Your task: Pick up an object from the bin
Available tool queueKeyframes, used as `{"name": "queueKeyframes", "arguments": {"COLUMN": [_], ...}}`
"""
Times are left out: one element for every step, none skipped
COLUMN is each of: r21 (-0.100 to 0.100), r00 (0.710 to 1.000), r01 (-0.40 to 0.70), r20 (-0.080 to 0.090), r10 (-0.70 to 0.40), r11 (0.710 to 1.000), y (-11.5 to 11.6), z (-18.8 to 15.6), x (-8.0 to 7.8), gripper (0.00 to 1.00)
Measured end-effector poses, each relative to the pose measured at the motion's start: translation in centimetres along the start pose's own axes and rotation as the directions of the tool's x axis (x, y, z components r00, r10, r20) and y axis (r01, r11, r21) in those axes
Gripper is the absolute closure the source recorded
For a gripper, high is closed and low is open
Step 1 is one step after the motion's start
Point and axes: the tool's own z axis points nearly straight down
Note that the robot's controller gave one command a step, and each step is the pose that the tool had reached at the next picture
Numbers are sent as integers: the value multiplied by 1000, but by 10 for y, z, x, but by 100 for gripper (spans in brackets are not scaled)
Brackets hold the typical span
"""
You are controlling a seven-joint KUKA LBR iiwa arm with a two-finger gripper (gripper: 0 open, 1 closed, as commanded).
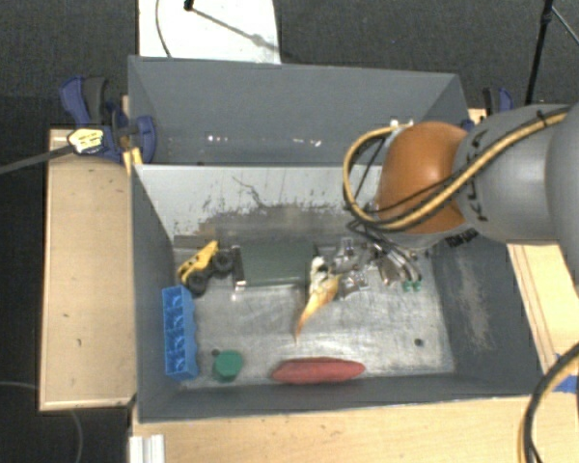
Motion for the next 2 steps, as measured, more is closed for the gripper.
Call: {"name": "queueKeyframes", "arguments": {"r21": [-1, -1], "r00": [1000, 1000], "r01": [-16, -16], "r20": [-10, -10], "r10": [16, 16], "r11": [1000, 1000], "y": [4, 4], "z": [-102, -102], "x": [5, 5], "gripper": [100, 100]}}
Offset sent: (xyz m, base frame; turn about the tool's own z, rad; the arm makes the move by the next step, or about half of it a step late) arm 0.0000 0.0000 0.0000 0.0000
